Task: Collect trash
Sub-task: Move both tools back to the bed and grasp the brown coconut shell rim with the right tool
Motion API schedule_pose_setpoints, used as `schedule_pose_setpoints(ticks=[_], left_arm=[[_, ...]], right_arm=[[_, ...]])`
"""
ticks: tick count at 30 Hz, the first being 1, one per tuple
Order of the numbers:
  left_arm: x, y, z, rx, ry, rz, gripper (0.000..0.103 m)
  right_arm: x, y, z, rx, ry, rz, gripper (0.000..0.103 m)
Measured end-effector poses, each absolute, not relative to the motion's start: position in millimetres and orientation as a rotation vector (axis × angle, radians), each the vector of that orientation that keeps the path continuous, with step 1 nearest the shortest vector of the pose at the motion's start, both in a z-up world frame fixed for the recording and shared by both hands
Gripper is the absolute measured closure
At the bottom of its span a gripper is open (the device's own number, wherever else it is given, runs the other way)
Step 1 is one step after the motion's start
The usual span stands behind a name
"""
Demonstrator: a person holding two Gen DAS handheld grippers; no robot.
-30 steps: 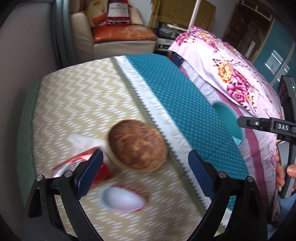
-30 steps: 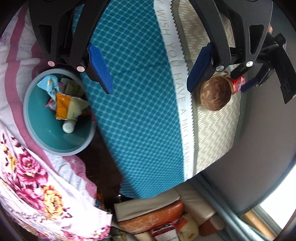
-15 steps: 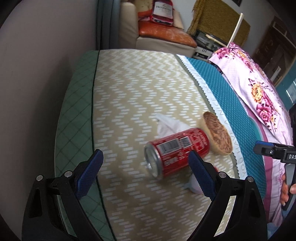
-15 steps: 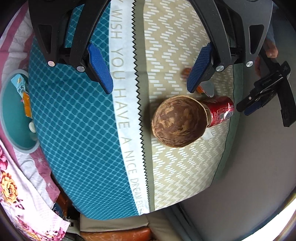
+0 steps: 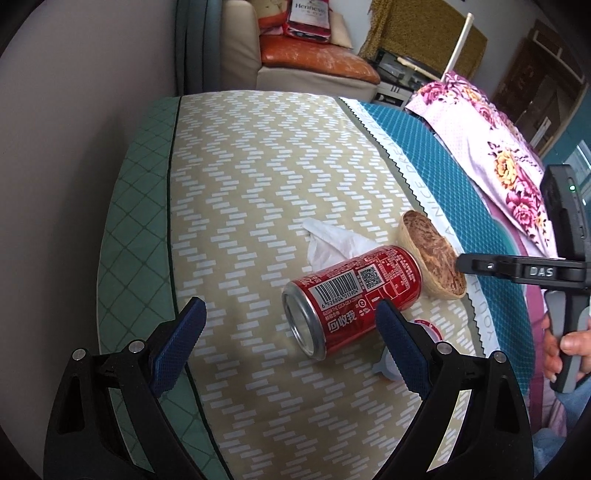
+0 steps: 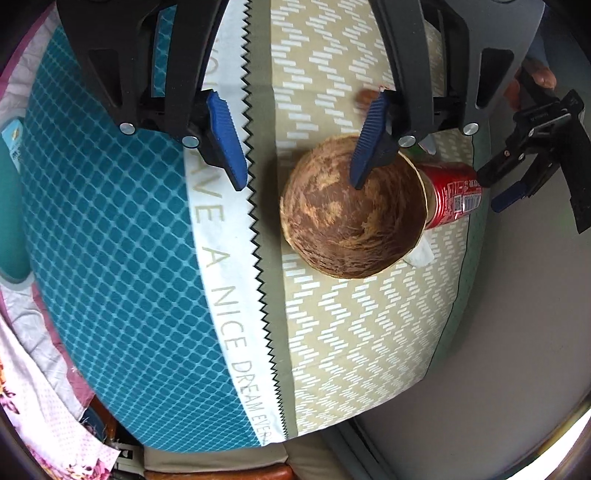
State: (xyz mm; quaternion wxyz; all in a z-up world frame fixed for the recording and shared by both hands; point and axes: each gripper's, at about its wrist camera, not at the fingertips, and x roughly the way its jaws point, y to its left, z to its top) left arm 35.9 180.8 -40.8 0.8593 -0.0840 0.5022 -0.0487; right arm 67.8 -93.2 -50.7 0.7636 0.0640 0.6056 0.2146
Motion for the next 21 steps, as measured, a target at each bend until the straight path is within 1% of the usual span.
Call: schedule_pose_setpoints(ticks=[1, 2, 3, 4, 5, 6, 8, 13, 19, 21], left_arm=[[35, 182, -41, -0.184, 1.056, -0.100, 0.010], [34, 183, -41, -0.197, 1.058, -0.097, 0.010], [33, 183, -42, -0.206, 1.061, -0.095, 0.010], [31, 184, -42, -0.218, 1.065, -0.094, 0.010], [28, 184, -43, -0.228, 1.067, -0.093, 0.010], [25, 184, -44, -0.238, 1.071, -0.091, 0.010], [16, 182, -46, -0.254, 1.077, -0.090, 0.010], [-4, 174, -52, -0.297, 1.093, -0.088, 0.010], [-7, 146, -59, -0.306, 1.092, -0.109, 0.010], [-5, 137, -63, -0.305, 1.086, -0.113, 0.012]], right_arm=[[70, -91, -53, 0.136, 1.318, 0.472, 0.057], [72, -89, -56, 0.137, 1.322, 0.478, 0.064], [73, -86, -59, 0.135, 1.325, 0.478, 0.067], [73, -85, -61, 0.130, 1.322, 0.476, 0.073], [73, -85, -62, 0.121, 1.317, 0.465, 0.082], [73, -87, -62, 0.106, 1.308, 0.445, 0.089], [80, -86, -62, 0.090, 1.296, 0.430, 0.097], [73, -102, -54, 0.075, 1.269, 0.430, 0.099], [64, -123, -51, 0.099, 1.259, 0.439, 0.099], [62, -129, -50, 0.108, 1.259, 0.441, 0.099]])
